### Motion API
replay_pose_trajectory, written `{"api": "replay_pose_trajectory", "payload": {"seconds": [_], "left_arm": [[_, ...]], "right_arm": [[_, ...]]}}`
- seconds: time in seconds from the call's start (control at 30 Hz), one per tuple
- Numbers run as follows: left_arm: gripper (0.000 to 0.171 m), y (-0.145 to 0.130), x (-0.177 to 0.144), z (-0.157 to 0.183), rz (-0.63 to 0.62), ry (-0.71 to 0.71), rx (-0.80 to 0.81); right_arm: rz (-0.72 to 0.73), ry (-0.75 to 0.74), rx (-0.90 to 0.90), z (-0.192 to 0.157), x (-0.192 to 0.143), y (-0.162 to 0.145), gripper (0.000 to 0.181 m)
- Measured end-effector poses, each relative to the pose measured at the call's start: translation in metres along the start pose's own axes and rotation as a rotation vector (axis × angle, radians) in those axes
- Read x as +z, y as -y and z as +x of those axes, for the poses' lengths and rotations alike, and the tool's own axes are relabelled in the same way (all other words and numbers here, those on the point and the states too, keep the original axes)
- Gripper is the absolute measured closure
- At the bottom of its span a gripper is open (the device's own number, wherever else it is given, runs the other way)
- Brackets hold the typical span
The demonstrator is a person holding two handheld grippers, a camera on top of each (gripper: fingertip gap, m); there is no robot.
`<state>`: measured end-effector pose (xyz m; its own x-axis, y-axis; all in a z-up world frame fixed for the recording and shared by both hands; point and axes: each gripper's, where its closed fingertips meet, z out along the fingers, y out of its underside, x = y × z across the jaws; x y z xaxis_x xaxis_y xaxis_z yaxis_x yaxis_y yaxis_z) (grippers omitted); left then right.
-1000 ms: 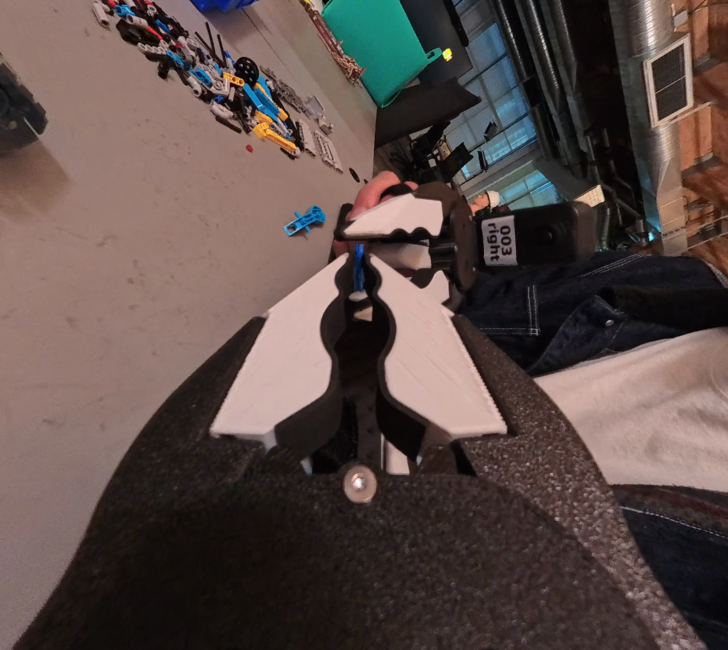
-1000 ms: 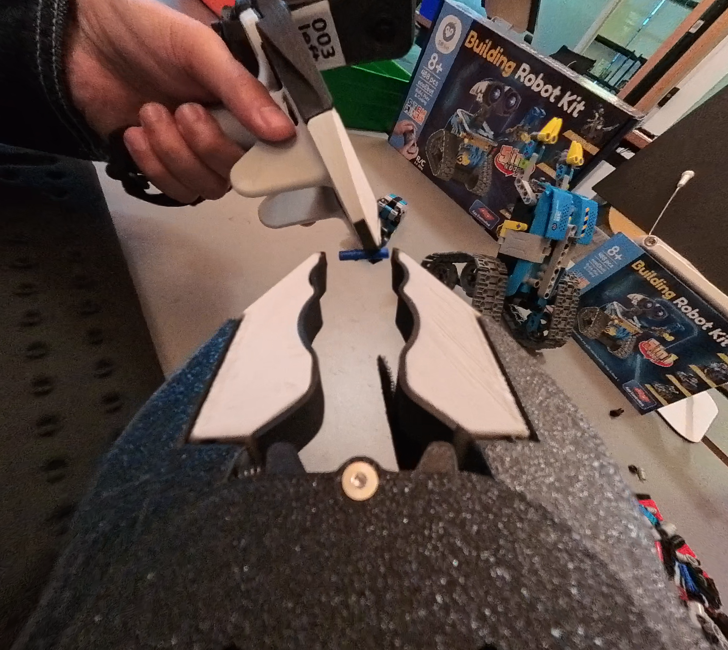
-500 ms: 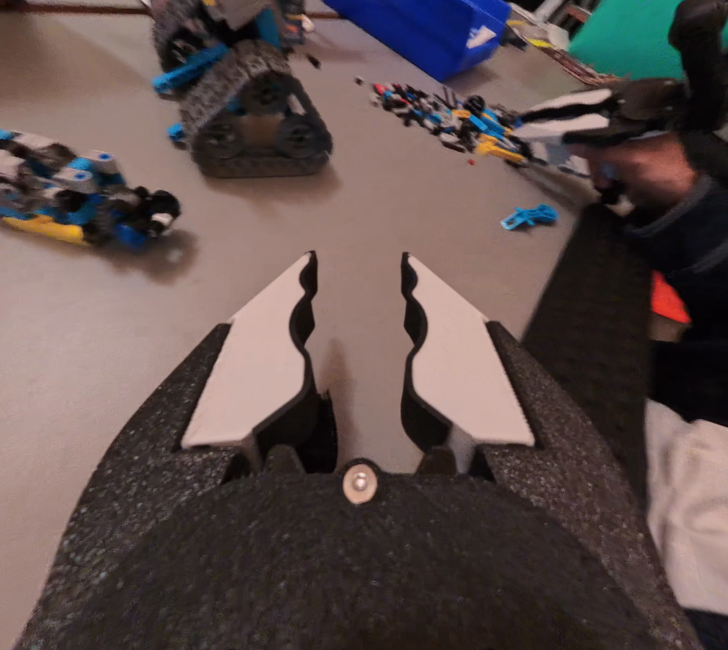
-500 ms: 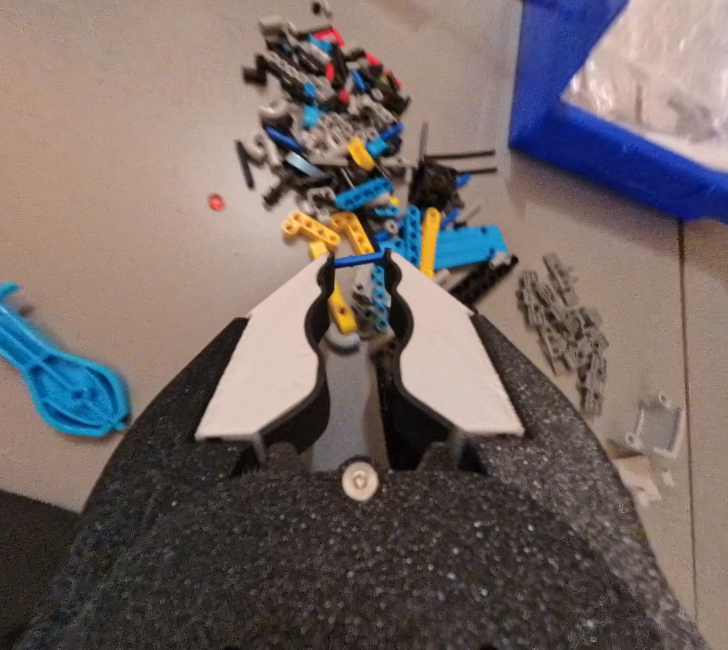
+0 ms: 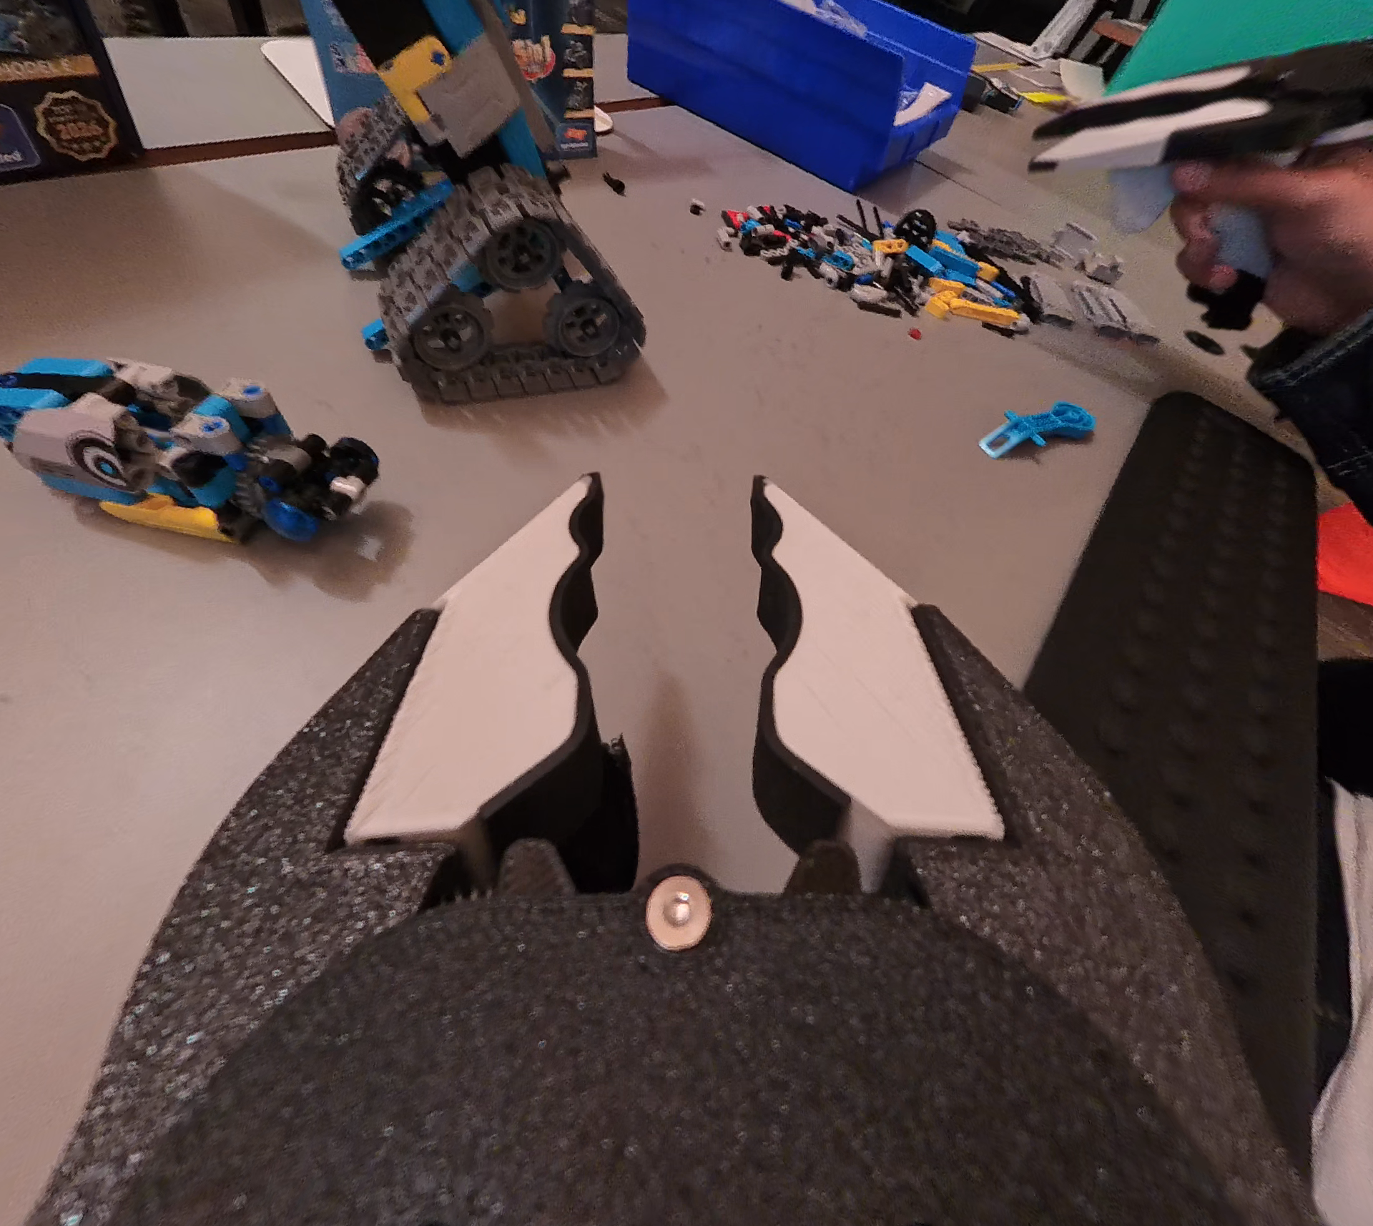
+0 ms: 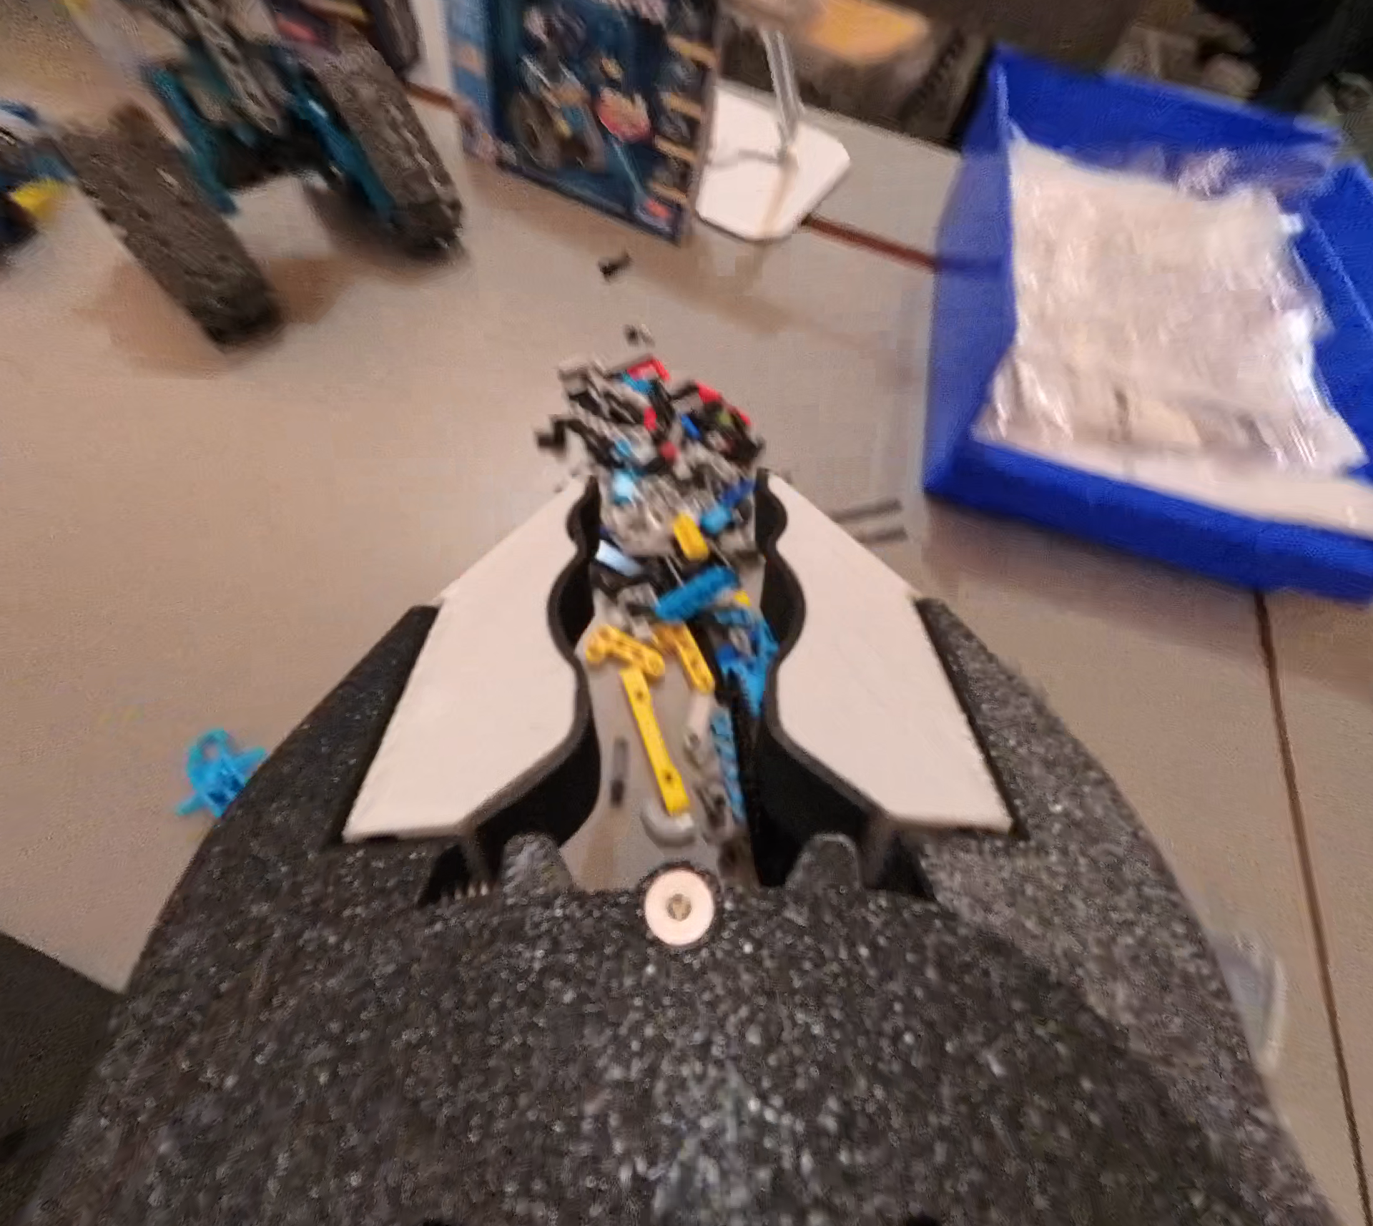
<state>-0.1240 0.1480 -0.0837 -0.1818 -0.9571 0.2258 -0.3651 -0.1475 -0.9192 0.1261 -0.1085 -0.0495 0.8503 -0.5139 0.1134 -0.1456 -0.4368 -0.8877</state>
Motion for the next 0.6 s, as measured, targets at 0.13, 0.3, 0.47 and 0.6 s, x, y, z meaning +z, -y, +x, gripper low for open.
{"api": "replay_pose_trajectory", "payload": {"seconds": [0.13,0.3,0.47,0.6], "left_arm": [[0.119,0.047,0.027,-0.041,-0.065,0.141,-0.012],[0.112,0.133,0.067,-0.098,0.132,0.119,-0.233],[0.123,0.133,0.098,-0.110,0.181,-0.033,-0.443],[0.161,0.136,0.098,-0.109,0.202,-0.045,-0.373]], "right_arm": [[0.112,0.280,-0.077,-0.084,0.039,0.095,0.141],[0.037,0.690,-0.061,-0.202,0.118,0.114,0.124],[0.021,0.663,-0.038,-0.232,0.160,0.084,0.137],[-0.042,0.707,-0.086,-0.254,0.154,0.056,0.136]]}}
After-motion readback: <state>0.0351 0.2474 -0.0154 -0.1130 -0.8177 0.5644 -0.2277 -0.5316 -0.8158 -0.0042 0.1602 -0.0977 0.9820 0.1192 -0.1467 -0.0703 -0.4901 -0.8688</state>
